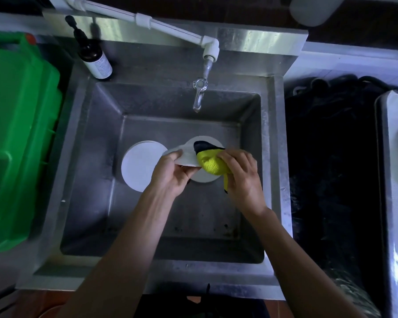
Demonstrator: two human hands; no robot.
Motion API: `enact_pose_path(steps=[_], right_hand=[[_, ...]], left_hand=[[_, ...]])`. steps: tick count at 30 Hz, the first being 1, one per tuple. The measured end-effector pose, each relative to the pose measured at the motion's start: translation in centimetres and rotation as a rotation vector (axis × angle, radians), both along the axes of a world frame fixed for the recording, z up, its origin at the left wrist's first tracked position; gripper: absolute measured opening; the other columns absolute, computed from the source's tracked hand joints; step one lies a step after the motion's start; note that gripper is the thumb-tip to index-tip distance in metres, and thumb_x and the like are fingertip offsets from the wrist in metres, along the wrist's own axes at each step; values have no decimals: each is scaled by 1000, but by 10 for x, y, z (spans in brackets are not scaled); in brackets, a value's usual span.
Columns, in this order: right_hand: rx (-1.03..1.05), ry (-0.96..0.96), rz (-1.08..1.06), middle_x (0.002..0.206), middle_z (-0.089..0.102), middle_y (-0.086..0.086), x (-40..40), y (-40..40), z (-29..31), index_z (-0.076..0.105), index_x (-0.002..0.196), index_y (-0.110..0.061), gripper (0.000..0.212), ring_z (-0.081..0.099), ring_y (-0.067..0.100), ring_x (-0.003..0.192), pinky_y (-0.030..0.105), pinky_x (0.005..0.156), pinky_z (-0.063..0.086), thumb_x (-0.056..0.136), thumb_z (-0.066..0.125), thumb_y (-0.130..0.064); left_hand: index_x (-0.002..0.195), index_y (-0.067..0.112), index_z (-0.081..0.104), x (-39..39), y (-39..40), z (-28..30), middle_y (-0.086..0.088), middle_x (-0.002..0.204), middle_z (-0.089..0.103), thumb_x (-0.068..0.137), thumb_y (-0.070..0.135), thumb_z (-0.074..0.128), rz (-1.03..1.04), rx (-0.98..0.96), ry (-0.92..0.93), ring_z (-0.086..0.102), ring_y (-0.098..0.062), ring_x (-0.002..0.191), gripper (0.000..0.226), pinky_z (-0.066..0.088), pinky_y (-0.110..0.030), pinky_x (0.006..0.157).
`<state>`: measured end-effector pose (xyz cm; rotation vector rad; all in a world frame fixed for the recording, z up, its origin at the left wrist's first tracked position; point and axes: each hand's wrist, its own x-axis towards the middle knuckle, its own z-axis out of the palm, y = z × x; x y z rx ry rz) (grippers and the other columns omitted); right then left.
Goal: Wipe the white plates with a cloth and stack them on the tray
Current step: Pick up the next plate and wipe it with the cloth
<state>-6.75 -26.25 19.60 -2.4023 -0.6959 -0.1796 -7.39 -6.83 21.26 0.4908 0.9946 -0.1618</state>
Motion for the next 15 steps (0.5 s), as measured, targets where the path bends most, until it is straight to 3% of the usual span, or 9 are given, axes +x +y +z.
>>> enact_pose_path(steps=[2,5,7,11,15], right_hand=[[-8,67,20,128,61,13,-3,-1,-1,63,129,-4,40,55,34,116,50,97,46,92,47,-7],[39,206,41,134,58,9,-6,0,1,58,136,-8,46,53,31,122,47,104,44,91,51,-3],[99,364,-6,136,56,3,-6,1,4,52,138,-16,53,52,26,123,39,103,44,89,59,1],[196,544,-130,124,59,-11,0,11,9,52,132,-29,46,54,13,114,15,86,40,91,65,-11],[255,536,-123,133,60,-10,2,21,15,58,135,-25,44,55,10,121,24,102,43,93,67,-17]], left_hand=[[136,-2,53,-1,-1,-1,-24,125,68,101,8,53,-1,27,-3,71,-35,106,36,63,-47,69],[133,1,56,-4,-2,-1,-22,121,71,99,8,58,9,43,-1,72,-34,105,35,63,-47,70],[131,3,59,-8,-3,-2,-18,117,73,99,8,59,3,79,-11,73,-31,102,32,63,-46,74],[132,6,60,-15,-6,-3,-13,116,74,99,11,60,-34,130,-23,73,-27,98,33,63,-41,69],[133,8,60,-19,-9,-2,-14,118,73,102,18,55,-133,181,-76,71,-31,103,33,60,-40,67]])
